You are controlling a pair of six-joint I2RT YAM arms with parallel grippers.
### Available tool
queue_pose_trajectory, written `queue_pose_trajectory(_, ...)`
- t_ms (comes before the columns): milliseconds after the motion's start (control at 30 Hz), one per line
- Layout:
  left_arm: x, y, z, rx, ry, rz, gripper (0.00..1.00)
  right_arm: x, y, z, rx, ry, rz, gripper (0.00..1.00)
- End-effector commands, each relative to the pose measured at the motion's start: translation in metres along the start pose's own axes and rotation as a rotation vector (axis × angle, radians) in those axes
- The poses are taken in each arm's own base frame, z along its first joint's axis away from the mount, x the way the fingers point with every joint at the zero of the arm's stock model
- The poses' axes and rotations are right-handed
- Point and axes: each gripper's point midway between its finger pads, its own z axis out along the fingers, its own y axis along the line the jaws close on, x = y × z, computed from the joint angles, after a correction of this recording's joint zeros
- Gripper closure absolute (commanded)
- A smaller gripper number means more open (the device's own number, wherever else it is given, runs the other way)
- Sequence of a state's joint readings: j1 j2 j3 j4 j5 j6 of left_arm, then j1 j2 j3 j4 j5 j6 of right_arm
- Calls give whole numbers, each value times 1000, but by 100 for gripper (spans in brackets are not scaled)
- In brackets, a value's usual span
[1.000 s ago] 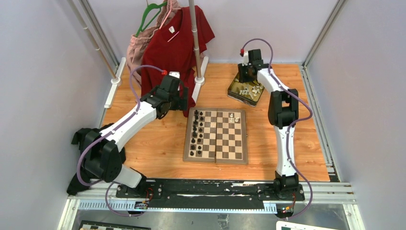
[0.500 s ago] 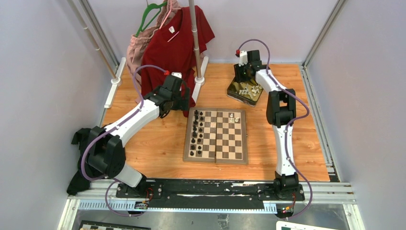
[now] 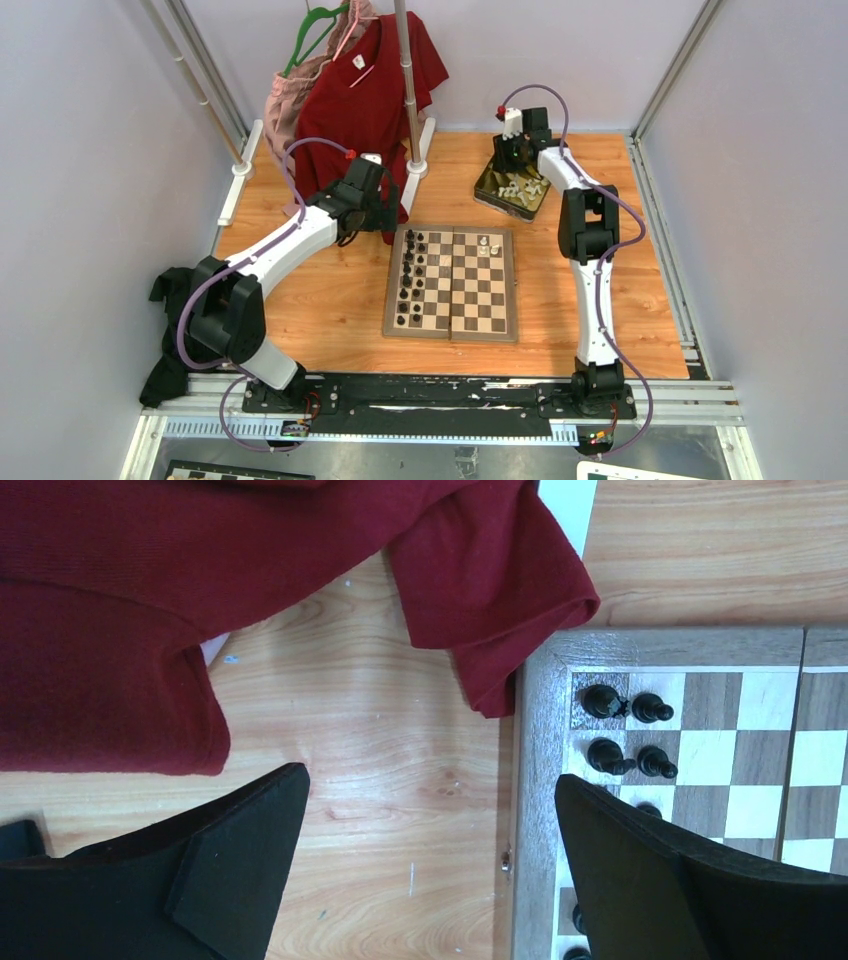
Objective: Set up the chess pieces on the board
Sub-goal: Pick up the chess piece from the storage box.
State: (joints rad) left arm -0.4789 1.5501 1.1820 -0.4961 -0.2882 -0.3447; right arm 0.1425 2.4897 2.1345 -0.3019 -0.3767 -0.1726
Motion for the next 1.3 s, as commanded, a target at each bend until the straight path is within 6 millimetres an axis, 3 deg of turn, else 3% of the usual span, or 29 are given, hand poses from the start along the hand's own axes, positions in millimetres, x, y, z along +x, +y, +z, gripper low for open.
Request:
queue_pose_trajectory(0, -9, -5, 4, 19, -25, -32, 1, -3, -11, 6, -22, -39, -13, 66)
queue_pose_trajectory(300, -3, -10, 14, 20, -28, -48, 1, -5, -9, 13, -81, -63, -3, 74)
queue_pose_trajectory(367, -1, -12, 17, 20, -22, -49, 1, -5, -8, 13, -95, -65, 0, 81)
queue_pose_trajectory(433, 0, -13, 19, 22, -18, -52, 1, -4, -7, 13, -102, -63, 4, 99)
queue_pose_trajectory(467, -1, -14, 20, 24, -18, -53, 1, -2, -6, 13, -103, -59, 6, 100)
queue_pose_trajectory(567, -1, -15, 19, 27, -13, -53, 1, -1, -6, 8, -93, -55, 8, 100)
queue_pose_trajectory(900, -4, -13, 7, 38, -14, -45, 1, -24, -5, -26, -19, -79, 5, 100)
queue_pose_trajectory(1100, -5, -9, -7, 43, -33, -46, 0, -40, 6, -48, 19, -83, -15, 100)
queue_pose_trajectory(1267, -2, -7, -20, 62, -44, -56, 0, -51, 29, -71, 30, -64, -38, 100)
